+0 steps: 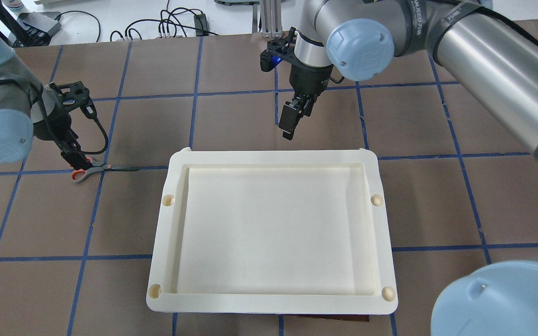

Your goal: Place scissors in drawer with both arms

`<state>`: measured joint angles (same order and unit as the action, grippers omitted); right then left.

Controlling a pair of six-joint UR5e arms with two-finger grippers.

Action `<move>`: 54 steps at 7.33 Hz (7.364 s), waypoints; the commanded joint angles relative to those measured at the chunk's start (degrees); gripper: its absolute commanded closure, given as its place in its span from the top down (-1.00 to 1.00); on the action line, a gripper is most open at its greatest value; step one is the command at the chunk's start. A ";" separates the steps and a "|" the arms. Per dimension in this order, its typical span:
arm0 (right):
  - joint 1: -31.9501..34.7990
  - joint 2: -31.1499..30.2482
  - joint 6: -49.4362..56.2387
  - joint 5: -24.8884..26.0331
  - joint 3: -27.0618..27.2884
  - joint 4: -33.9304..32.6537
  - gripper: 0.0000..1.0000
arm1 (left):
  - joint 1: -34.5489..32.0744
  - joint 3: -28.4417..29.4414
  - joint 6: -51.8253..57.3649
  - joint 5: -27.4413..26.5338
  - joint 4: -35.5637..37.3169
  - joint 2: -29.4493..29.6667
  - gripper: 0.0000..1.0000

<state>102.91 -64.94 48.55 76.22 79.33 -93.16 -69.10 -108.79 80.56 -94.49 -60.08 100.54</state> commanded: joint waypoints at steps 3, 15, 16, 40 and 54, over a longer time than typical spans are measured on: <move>0.01 0.43 6.54 -2.39 1.27 4.04 0.99 | 6.51 -1.78 28.64 5.28 4.79 5.62 1.00; 0.01 0.43 11.48 -2.39 5.84 1.59 0.99 | 5.90 -3.18 32.73 9.31 16.84 14.24 0.90; 0.01 0.43 11.56 -2.13 5.84 1.41 1.00 | 5.90 -2.66 32.29 8.80 16.84 14.42 0.79; -1.13 9.65 10.51 -1.25 -9.52 -0.18 1.00 | 5.90 -1.86 32.20 7.66 16.75 13.28 -0.73; -9.90 -0.07 -0.62 -0.90 -11.85 8.33 1.00 | 5.46 -1.77 32.20 8.01 16.76 12.40 -0.73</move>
<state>94.87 -61.00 52.25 75.12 65.48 -87.52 -63.63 -110.58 112.70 -86.56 -43.30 113.13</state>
